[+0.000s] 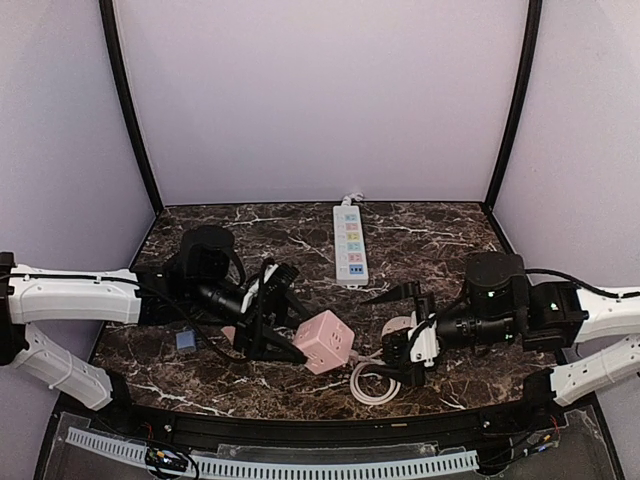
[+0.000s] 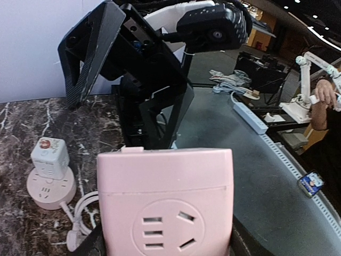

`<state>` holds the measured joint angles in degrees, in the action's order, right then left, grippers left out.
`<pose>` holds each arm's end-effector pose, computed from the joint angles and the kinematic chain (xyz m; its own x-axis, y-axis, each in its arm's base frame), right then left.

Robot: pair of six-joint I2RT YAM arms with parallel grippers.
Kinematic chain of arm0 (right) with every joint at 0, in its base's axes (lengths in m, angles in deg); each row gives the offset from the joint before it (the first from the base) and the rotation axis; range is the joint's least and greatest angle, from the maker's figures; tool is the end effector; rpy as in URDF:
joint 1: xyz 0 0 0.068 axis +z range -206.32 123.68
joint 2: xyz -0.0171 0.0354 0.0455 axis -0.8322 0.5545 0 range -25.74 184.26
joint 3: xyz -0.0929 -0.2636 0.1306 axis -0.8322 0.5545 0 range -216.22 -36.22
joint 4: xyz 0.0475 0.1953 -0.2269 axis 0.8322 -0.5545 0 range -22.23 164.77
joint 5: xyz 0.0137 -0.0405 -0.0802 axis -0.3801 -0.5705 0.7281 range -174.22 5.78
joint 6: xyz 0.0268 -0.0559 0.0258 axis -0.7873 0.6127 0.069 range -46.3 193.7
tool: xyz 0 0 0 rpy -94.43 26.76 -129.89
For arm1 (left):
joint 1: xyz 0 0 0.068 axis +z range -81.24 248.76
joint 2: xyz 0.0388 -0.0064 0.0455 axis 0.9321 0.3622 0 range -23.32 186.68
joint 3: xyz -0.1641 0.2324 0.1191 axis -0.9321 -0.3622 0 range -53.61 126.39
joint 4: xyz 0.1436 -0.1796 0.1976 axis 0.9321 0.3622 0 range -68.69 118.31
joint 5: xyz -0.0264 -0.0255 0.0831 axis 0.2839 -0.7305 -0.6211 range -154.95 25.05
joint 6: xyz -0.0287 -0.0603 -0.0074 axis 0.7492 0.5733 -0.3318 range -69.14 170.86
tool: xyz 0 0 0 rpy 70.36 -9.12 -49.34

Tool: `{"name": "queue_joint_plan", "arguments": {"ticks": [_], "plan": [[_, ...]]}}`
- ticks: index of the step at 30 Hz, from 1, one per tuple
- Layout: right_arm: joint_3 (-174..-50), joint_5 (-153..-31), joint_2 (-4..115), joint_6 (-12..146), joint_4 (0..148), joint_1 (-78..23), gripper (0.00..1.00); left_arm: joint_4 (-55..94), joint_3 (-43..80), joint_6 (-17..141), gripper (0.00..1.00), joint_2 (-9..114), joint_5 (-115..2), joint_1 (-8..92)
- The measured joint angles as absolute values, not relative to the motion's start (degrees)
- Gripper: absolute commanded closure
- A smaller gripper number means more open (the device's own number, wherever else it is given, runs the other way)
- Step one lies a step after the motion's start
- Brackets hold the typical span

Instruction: Insert the plug

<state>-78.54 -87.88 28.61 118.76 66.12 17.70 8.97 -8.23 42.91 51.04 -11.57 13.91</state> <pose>0.0682 0.2501 0.3113 0.6221 -0.3936 -0.6768 -0.7581 -0.0868 -0.6464 0.1504 -0.2885 0.2851 -0.0347 0.1925 -0.9807 0.9443 -0.3150 -0.0952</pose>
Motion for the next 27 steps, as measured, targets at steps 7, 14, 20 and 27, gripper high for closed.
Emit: {"name": "queue_joint_plan", "arguments": {"ticks": [7,14,20,27], "plan": [[-79.42,-87.71,31.52,125.21,66.17,20.08,0.01,8.97,-6.63,48.86,0.91,54.78,-3.0,13.91],[-82.0,-86.86,33.53,127.0,65.77,22.9,0.01,9.06,-3.33,52.27,0.94,58.56,0.48,13.91],[-86.15,-86.77,37.92,127.0,64.18,24.82,0.01,9.94,-2.0,53.27,0.95,62.19,1.26,13.91],[-88.23,-87.32,41.0,126.71,61.1,24.84,0.01,13.24,-1.41,52.57,0.96,62.93,2.27,13.91]]}}
